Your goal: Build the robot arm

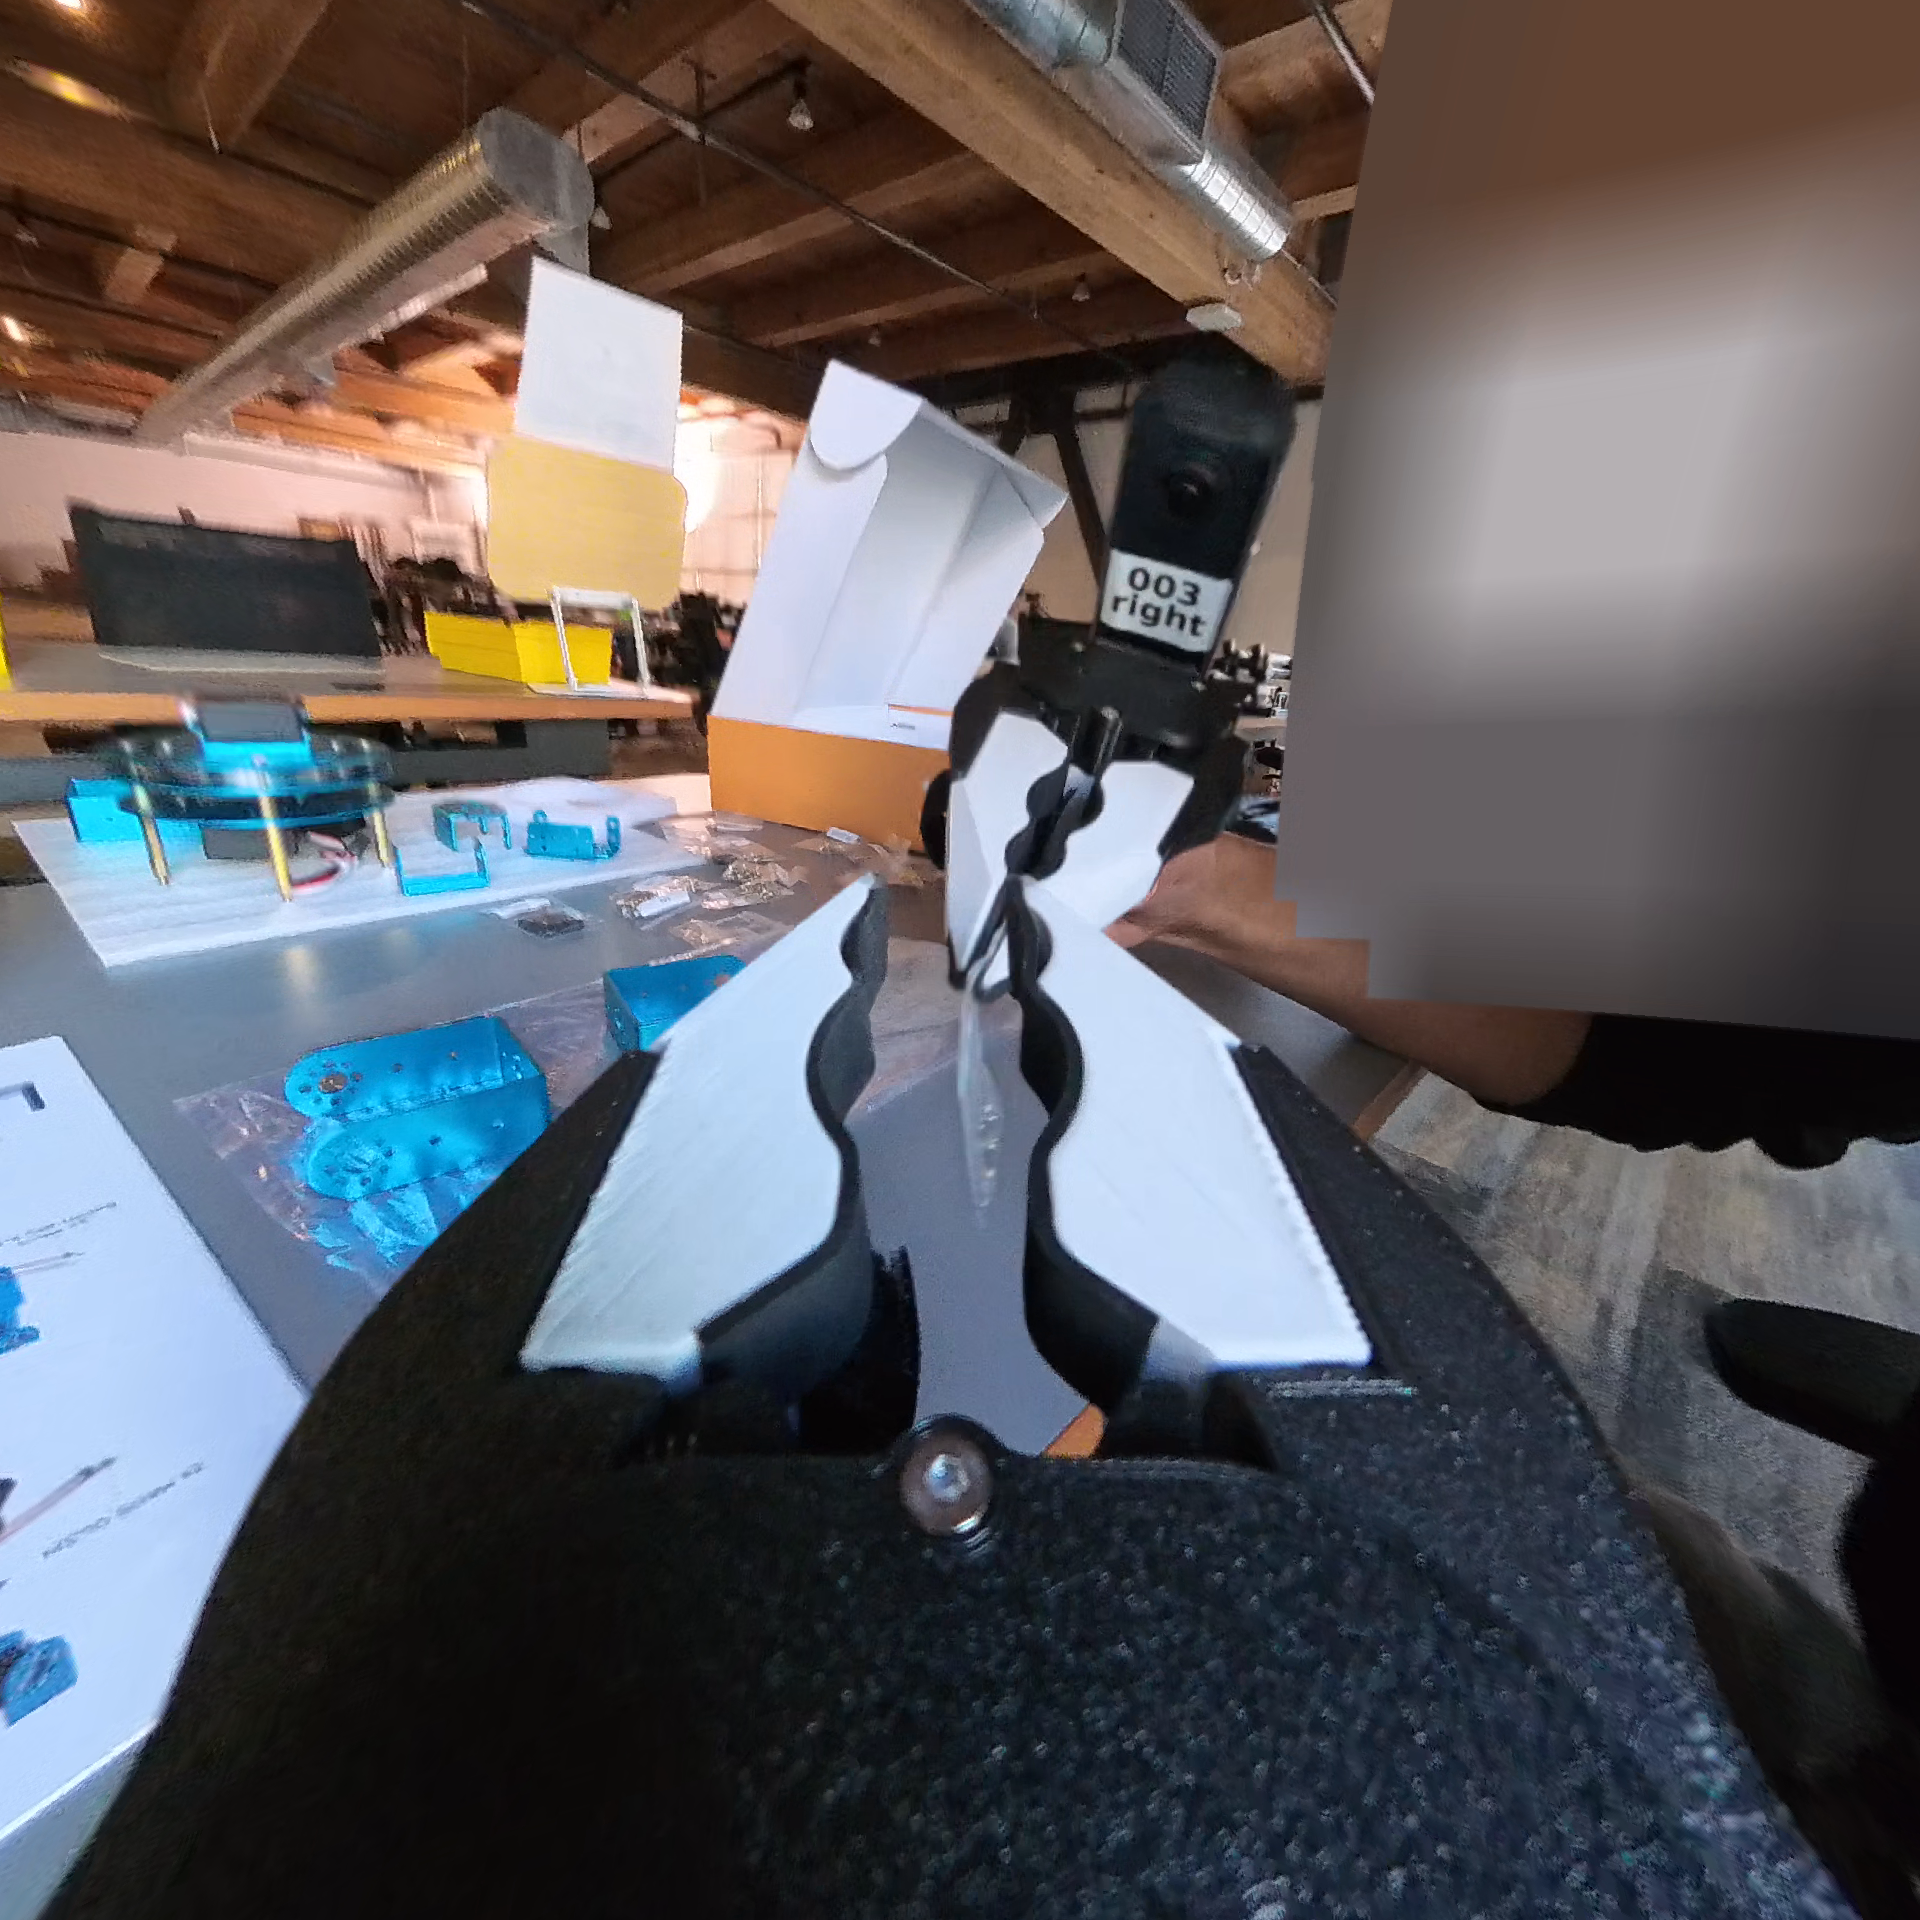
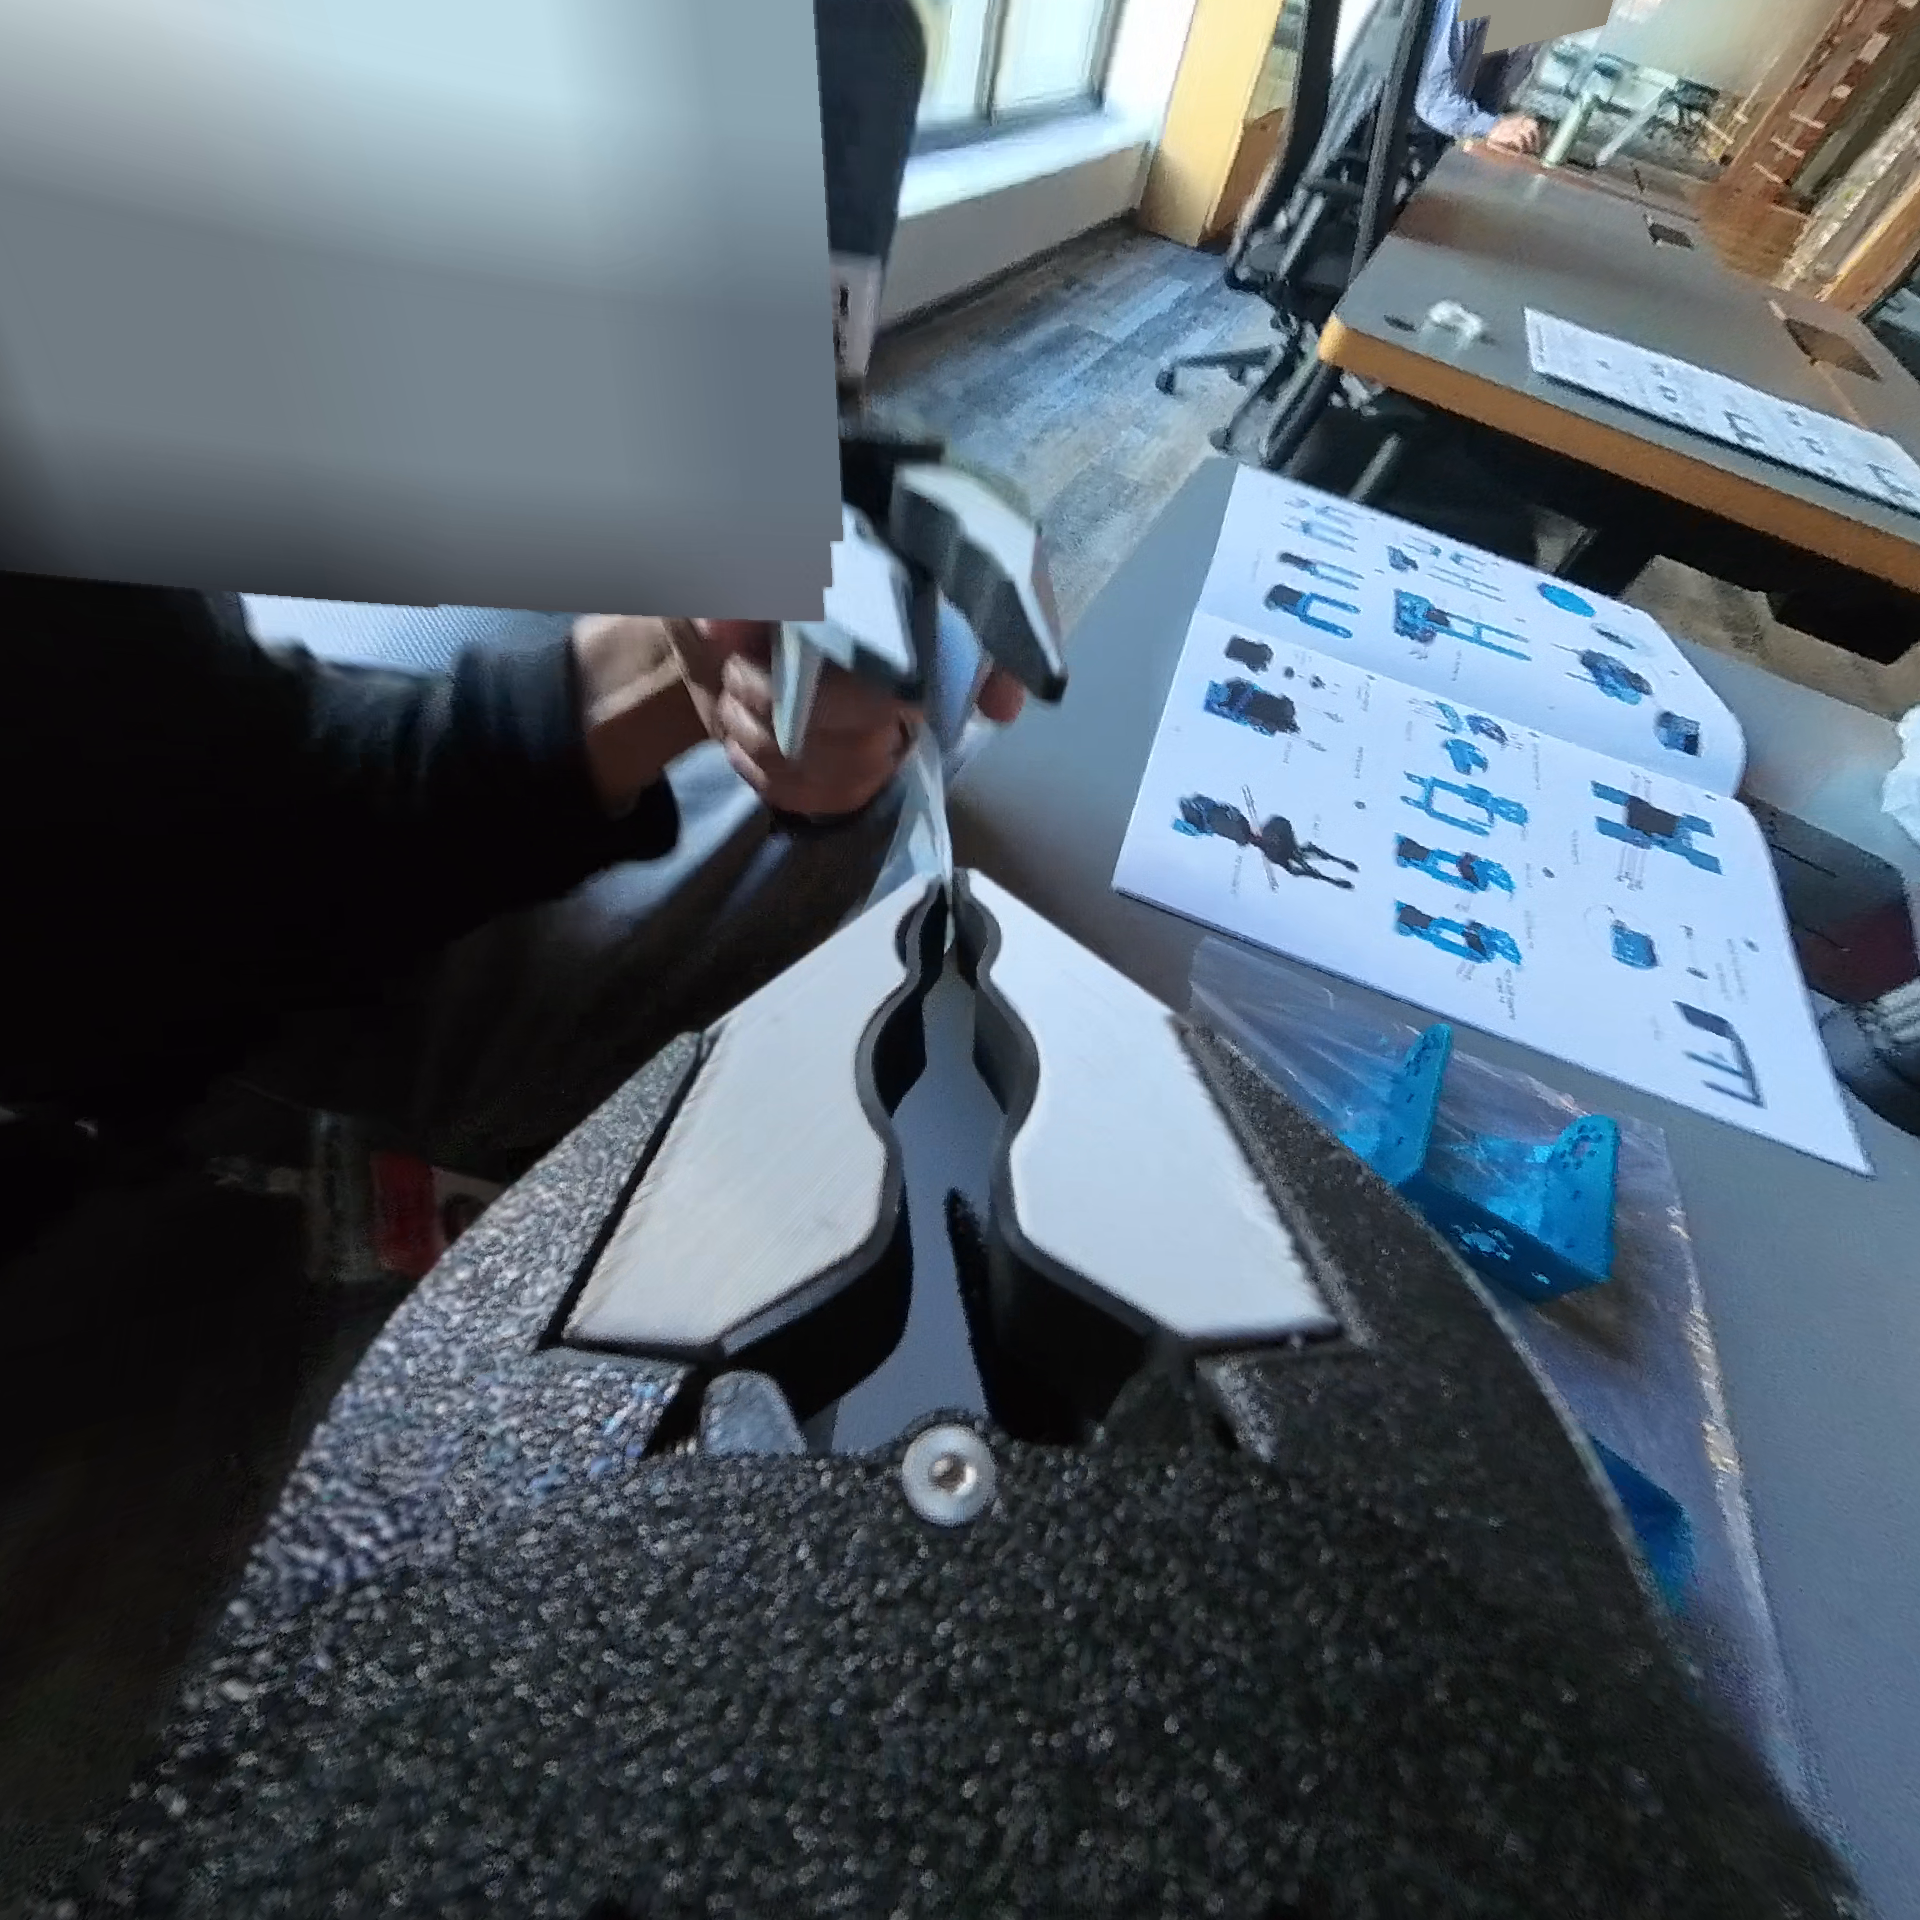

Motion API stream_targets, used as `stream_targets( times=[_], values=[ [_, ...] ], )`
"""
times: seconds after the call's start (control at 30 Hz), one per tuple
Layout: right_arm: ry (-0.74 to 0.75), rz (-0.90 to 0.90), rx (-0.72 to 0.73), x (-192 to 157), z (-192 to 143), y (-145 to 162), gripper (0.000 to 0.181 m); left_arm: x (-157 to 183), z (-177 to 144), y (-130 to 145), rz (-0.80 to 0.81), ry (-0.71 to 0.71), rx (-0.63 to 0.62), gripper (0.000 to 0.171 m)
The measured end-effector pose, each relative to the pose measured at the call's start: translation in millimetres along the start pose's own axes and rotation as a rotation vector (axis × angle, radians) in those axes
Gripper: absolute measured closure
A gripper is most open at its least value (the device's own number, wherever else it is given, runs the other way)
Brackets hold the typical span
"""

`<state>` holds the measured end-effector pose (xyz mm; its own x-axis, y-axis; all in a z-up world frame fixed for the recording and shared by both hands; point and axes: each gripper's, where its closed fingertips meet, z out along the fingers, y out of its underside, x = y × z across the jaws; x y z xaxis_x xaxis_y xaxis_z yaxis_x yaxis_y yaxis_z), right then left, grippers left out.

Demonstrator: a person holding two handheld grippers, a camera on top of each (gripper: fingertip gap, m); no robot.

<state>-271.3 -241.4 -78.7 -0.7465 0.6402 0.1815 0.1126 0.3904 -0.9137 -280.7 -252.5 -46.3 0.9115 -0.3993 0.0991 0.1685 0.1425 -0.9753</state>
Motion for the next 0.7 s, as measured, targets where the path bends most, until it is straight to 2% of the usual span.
stream_targets(
  times=[0.1,0.2,0.27,0.33,0.43,0.5,0.7],
  values=[
    [0.05,-0.077,-0.057,2,4,8,0.181,-5,2,0,-0.088,0.022,-0.173,0.15],
    [0.007,-0.046,-0.05,-5,7,6,0.181,-15,-1,15,0.07,0.058,-0.497,0.15],
    [-0.002,-0.029,-0.056,-5,9,9,0.181,-11,0,17,0.089,0.159,-0.638,0.15],
    [-0.026,0.004,-0.069,-5,12,15,0.181,7,1,20,0.04,0.321,-0.727,0.155],
    [-0.061,0.045,-0.093,-8,18,27,0.181,11,0,33,-0.016,0.431,-0.876,0.157],
    [-0.073,0.05,-0.123,-9,22,35,0.181,7,3,40,-0.03,0.436,-0.959,0.16],
    [-0.071,0.074,-0.16,-7,30,49,0.181,-11,3,59,0.129,0.404,-1.141,0.163]
  ],
)
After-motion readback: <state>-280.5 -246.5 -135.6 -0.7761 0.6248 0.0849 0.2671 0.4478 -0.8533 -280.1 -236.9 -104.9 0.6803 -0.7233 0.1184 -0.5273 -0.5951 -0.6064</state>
